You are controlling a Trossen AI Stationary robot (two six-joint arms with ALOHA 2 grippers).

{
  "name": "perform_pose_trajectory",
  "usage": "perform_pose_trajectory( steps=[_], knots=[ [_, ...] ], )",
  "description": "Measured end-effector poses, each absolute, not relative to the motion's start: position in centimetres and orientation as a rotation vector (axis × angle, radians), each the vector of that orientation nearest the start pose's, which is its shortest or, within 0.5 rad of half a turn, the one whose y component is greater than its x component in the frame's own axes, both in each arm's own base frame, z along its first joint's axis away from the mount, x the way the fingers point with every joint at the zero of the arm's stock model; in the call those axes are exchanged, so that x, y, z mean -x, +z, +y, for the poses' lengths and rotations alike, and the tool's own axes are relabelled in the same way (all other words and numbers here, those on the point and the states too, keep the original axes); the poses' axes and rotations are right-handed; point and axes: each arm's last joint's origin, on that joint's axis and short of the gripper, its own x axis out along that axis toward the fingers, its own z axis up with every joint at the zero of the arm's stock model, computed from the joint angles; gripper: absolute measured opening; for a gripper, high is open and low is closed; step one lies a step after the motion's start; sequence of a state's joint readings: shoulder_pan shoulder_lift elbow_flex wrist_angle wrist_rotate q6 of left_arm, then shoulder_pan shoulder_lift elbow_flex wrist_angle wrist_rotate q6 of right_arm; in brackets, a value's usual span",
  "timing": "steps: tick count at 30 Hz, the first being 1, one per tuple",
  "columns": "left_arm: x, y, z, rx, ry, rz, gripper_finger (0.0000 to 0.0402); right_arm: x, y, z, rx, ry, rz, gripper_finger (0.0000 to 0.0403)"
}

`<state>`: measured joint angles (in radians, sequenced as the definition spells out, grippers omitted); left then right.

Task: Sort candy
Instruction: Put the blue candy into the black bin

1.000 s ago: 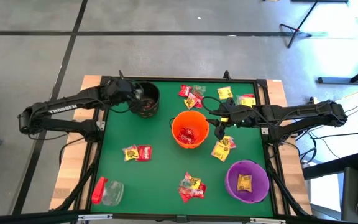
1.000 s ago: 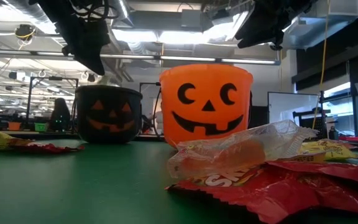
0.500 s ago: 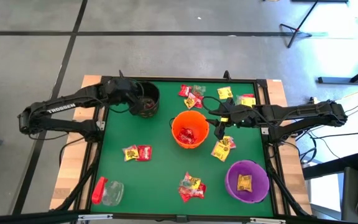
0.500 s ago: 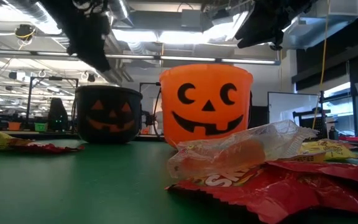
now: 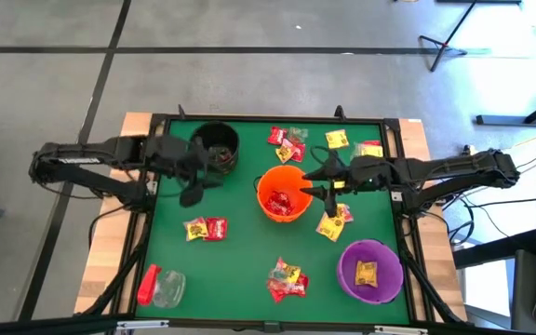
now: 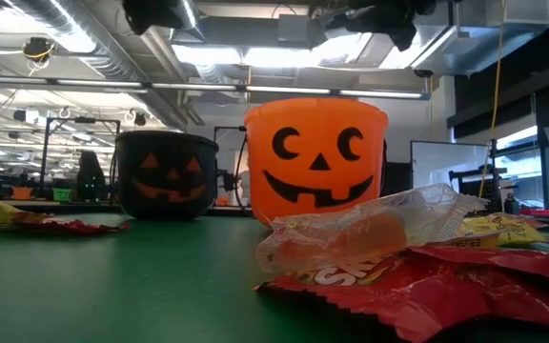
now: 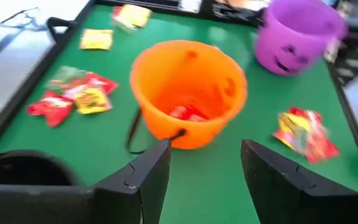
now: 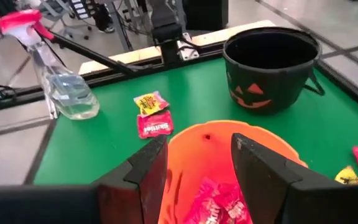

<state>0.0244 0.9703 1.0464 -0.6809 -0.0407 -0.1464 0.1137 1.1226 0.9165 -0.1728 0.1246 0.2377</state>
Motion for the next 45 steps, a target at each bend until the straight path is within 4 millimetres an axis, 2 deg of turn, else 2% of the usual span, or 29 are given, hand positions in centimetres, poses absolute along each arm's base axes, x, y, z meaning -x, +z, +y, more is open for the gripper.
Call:
perform_pose_trajectory(
  steps=[4, 8, 20, 31, 40, 45],
  knots=[
    [-18.9, 34.0, -1.8, 0.082, 0.026, 0.618, 0.0186, -25.0, 31.1, 4.6, -0.134, 0.011, 0.372, 0.0177],
    [-18.8, 34.1, -3.0, 0.043, 0.006, 0.61, 0.0186, -25.7, 30.3, 7.3, -0.062, 0.074, 0.372, 0.0177],
    [-18.8, 34.1, -3.4, 0.037, -0.007, 0.607, 0.0186, -27.0, 26.4, 12.9, 0.006, 0.207, 0.505, 0.0177],
    [-18.8, 34.0, -3.4, 0.037, -0.009, 0.609, 0.0186, -31.7, 23.5, 18.8, 0.031, 0.391, 0.765, 0.0177],
    [-18.8, 34.1, -3.4, 0.038, -0.009, 0.605, 0.0185, -34.4, 19.4, 20.7, -0.027, 0.371, 0.865, 0.0177],
    [-18.8, 34.1, -3.4, 0.038, -0.009, 0.602, 0.0185, -35.0, 17.3, 20.5, -0.017, 0.281, 0.916, 0.0177]
  ],
)
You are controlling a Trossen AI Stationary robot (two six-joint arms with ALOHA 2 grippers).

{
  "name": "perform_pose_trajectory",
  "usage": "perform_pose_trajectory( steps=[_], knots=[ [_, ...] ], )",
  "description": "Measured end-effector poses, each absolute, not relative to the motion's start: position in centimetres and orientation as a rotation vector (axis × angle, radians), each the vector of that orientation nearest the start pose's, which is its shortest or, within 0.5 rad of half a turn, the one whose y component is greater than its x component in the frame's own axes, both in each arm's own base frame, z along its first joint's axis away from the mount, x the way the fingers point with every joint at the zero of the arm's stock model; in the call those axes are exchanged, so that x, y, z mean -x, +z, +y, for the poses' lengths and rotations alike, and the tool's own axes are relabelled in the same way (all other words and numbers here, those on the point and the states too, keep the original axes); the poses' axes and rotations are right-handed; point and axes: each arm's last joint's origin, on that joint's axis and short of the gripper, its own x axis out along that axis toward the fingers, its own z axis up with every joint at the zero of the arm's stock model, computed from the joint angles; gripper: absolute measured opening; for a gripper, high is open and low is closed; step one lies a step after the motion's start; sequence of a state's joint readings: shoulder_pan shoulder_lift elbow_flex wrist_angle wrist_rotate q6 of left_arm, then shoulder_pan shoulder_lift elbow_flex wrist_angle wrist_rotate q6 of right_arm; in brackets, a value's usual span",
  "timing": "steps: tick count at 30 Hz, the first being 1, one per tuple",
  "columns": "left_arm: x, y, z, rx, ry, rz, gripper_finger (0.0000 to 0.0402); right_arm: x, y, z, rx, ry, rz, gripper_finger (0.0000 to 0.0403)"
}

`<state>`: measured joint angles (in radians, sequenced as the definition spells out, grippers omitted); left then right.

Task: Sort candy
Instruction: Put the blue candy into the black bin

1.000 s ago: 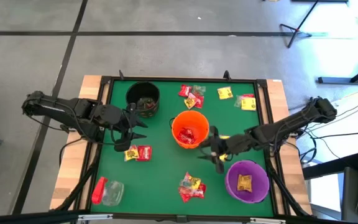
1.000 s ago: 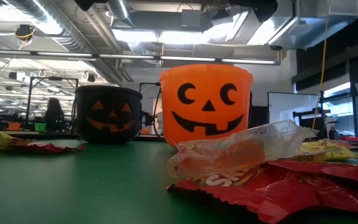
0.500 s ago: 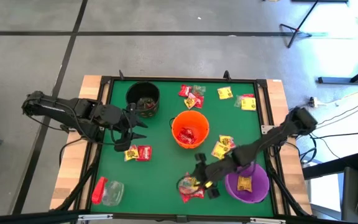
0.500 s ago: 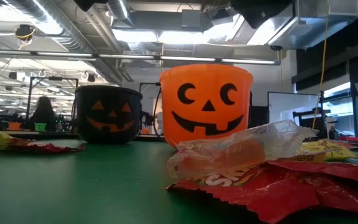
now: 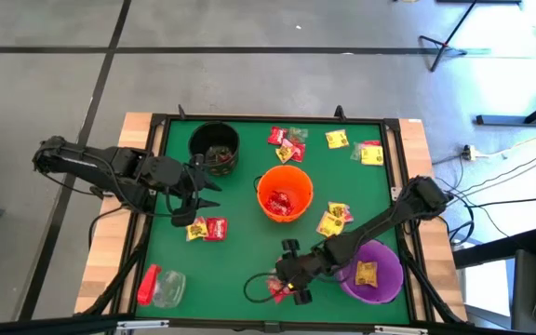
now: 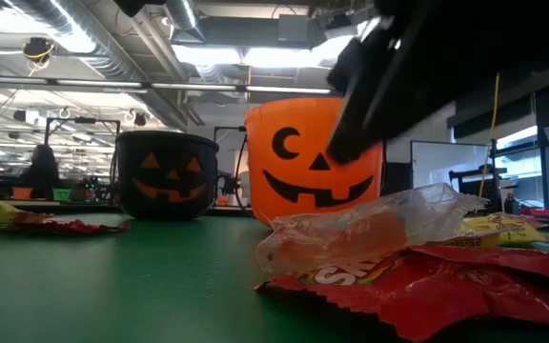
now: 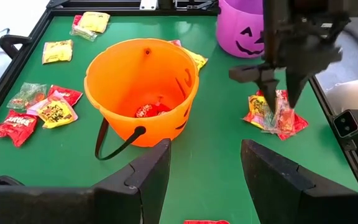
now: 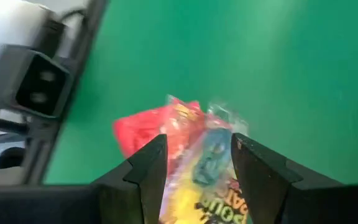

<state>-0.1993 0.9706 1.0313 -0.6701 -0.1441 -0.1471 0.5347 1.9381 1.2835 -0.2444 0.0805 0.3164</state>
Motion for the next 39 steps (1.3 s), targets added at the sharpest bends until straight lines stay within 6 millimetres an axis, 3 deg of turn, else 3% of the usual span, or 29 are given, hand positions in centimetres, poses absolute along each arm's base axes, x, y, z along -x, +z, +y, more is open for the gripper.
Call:
perform_pose_trajectory(
  steps=[7, 13, 19, 25, 32, 39],
  knots=[
    [-18.8, 34.1, -3.4, 0.039, -0.009, 0.601, 0.0185, -35.5, 14.8, 19.4, -0.043, 0.195, 1.022, 0.0177],
    [-18.8, 34.1, -3.4, 0.04, -0.009, 0.596, 0.0185, -35.6, 14.3, 19.2, -0.027, 0.19, 1.042, 0.0175],
    [-18.8, 34.1, -3.4, 0.04, -0.009, 0.596, 0.0185, -35.5, 14.6, 19.2, -0.021, 0.196, 1.04, 0.0106],
    [-18.8, 34.1, -3.4, 0.04, -0.009, 0.596, 0.0185, -35.4, 16.2, 19.1, -0.037, 0.208, 0.997, 0.001],
    [-18.8, 34.1, -3.4, 0.04, -0.009, 0.596, 0.0185, -36.6, 20.2, 18.7, 0.015, 0.207, 0.958, 0.0034],
    [-18.8, 34.2, -3.4, 0.04, -0.009, 0.596, 0.0185, -38.2, 24.8, 16.6, 0.148, 0.101, 0.931, 0.0023]
  ],
)
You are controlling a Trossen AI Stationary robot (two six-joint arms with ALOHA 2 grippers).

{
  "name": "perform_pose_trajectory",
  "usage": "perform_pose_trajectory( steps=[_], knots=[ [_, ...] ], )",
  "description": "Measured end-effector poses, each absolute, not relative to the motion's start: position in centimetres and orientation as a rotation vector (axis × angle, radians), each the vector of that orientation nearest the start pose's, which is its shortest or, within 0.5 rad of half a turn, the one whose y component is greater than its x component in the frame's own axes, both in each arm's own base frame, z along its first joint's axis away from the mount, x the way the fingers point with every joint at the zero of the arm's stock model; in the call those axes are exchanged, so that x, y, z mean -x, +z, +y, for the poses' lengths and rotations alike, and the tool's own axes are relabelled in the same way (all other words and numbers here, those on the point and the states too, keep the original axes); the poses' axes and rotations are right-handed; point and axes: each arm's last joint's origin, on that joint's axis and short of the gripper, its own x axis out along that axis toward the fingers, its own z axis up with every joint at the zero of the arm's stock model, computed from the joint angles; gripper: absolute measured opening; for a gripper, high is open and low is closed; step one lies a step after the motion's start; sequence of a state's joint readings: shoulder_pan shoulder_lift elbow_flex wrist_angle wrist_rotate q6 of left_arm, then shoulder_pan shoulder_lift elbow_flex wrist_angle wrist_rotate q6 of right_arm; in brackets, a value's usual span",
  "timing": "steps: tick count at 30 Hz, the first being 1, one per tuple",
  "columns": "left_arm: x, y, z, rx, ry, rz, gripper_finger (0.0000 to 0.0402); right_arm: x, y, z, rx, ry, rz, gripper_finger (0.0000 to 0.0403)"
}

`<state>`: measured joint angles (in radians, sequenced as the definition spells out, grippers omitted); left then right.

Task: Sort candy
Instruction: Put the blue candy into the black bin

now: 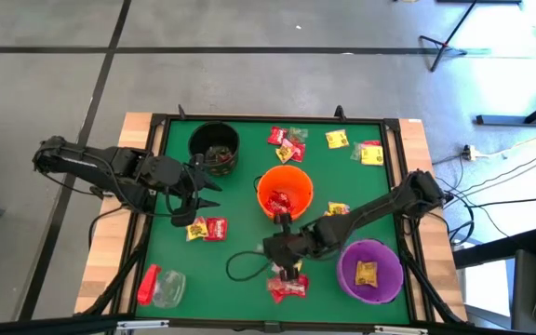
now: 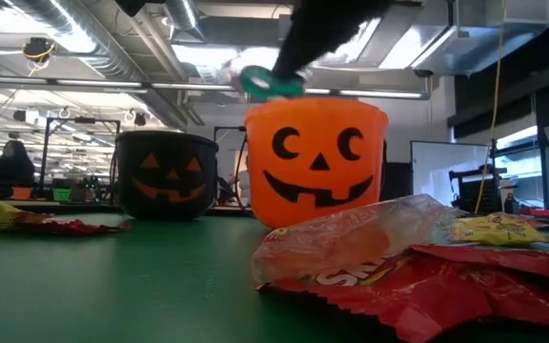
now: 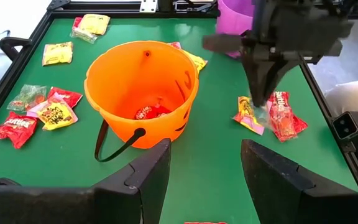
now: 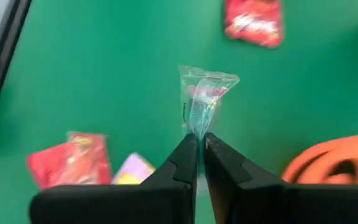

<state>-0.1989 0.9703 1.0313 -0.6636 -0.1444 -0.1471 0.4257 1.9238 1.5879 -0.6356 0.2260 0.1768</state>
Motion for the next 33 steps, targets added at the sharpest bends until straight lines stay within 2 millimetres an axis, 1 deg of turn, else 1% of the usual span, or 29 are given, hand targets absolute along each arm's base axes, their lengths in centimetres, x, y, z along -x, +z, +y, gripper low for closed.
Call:
perform_pose_trajectory(
  steps=[3, 6, 12, 16, 21, 26, 29, 33],
  knots=[
    [-18.8, 34.2, -3.4, 0.04, -0.009, 0.595, 0.0185, -38.6, 26.7, 15.8, 0.156, 0.112, 0.846, 0.0012],
    [-18.8, 34.2, -3.4, 0.04, -0.01, 0.593, 0.0185, -38.9, 28.1, 14.8, 0.164, 0.095, 0.775, 0.0004],
    [-18.8, 34.2, -3.4, 0.041, -0.009, 0.591, 0.0185, -40.0, 29.4, 12.3, 0.174, 0.006, 0.672, 0.0004],
    [-18.9, 34.3, -3.4, 0.052, -0.007, 0.573, 0.0185, -40.7, 29.5, 10.6, 0.177, -0.029, 0.655, 0.0004],
    [-19.6, 35.1, -3.5, 0.219, 0.023, 0.473, 0.0185, -40.9, 29.8, 8.8, 0.162, -0.076, 0.649, 0.0005],
    [-20.0, 36.1, -3.6, 0.237, 0.01, 0.37, 0.0185, -40.7, 31.1, 8.3, 0.173, -0.104, 0.593, 0.0005],
    [-20.0, 36.3, -3.6, 0.241, 0.006, 0.347, 0.0185, -40.4, 31.6, 8.3, 0.207, -0.143, 0.58, 0.0005],
    [-20.1, 36.3, -3.6, 0.241, 0.006, 0.345, 0.0185, -40.0, 32.6, 8.2, 0.207, -0.16, 0.543, 0.0005]
  ],
)
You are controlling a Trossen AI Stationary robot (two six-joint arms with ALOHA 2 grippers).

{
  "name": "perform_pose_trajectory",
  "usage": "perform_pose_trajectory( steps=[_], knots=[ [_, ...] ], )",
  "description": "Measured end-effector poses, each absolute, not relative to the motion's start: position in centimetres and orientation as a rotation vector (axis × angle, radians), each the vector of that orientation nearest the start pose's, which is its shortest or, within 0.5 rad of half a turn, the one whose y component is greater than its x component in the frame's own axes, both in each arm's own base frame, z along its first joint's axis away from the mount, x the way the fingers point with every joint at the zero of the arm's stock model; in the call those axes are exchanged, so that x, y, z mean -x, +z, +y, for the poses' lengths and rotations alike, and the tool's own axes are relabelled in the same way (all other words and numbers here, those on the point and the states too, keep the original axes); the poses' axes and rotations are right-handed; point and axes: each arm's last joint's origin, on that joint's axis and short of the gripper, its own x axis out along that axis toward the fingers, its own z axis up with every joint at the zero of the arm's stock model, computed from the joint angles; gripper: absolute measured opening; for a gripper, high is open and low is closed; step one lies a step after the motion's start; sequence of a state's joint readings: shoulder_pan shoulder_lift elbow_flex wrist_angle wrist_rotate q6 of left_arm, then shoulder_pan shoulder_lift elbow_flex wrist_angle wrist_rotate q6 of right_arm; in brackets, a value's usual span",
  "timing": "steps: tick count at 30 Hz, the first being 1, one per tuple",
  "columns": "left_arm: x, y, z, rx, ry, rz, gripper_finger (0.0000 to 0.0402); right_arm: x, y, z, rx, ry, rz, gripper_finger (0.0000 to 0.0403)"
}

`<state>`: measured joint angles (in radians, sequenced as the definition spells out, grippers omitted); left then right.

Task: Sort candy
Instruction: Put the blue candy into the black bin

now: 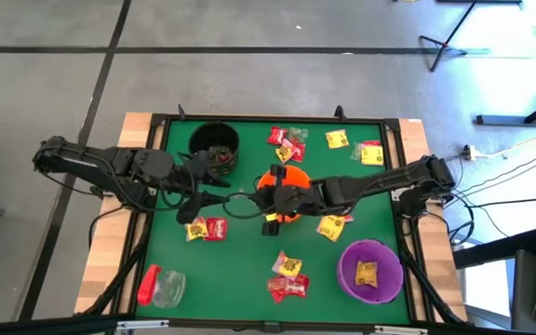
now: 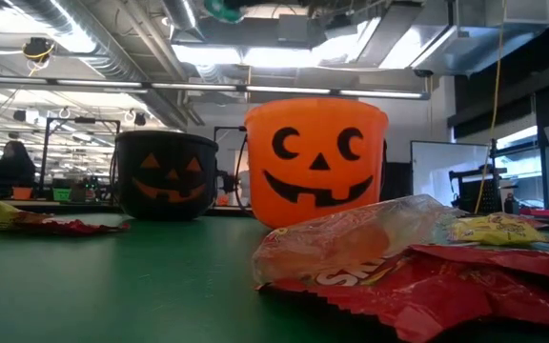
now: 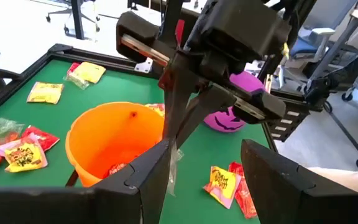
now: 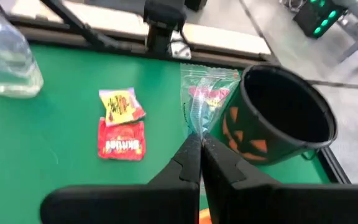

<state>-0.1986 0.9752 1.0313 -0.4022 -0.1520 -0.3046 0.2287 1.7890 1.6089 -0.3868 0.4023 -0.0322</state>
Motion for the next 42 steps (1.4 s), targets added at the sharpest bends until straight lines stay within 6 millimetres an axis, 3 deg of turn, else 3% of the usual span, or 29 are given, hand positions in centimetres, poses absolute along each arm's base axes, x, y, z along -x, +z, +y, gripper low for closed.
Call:
perform_pose_trajectory(
  steps=[9, 26, 35, 42],
  knots=[
    [-20.6, 35.9, -3.7, 0.234, 0.023, 0.361, 0.0185, -39.5, 34.3, 8.0, 0.189, -0.179, 0.462, 0.0005],
    [-23.6, 33.2, -3.9, 0.119, 0.167, 0.479, 0.0181, -39.4, 34.4, 8.1, 0.188, -0.158, 0.465, 0.0005],
    [-23.7, 33.2, -3.9, 0.122, 0.163, 0.472, 0.0143, -39.4, 34.3, 8.0, 0.19, -0.158, 0.472, 0.0005],
    [-23.7, 33.2, -3.9, 0.123, 0.159, 0.472, 0.0072, -39.4, 34.3, 8.0, 0.186, -0.159, 0.472, 0.0005]
  ],
)
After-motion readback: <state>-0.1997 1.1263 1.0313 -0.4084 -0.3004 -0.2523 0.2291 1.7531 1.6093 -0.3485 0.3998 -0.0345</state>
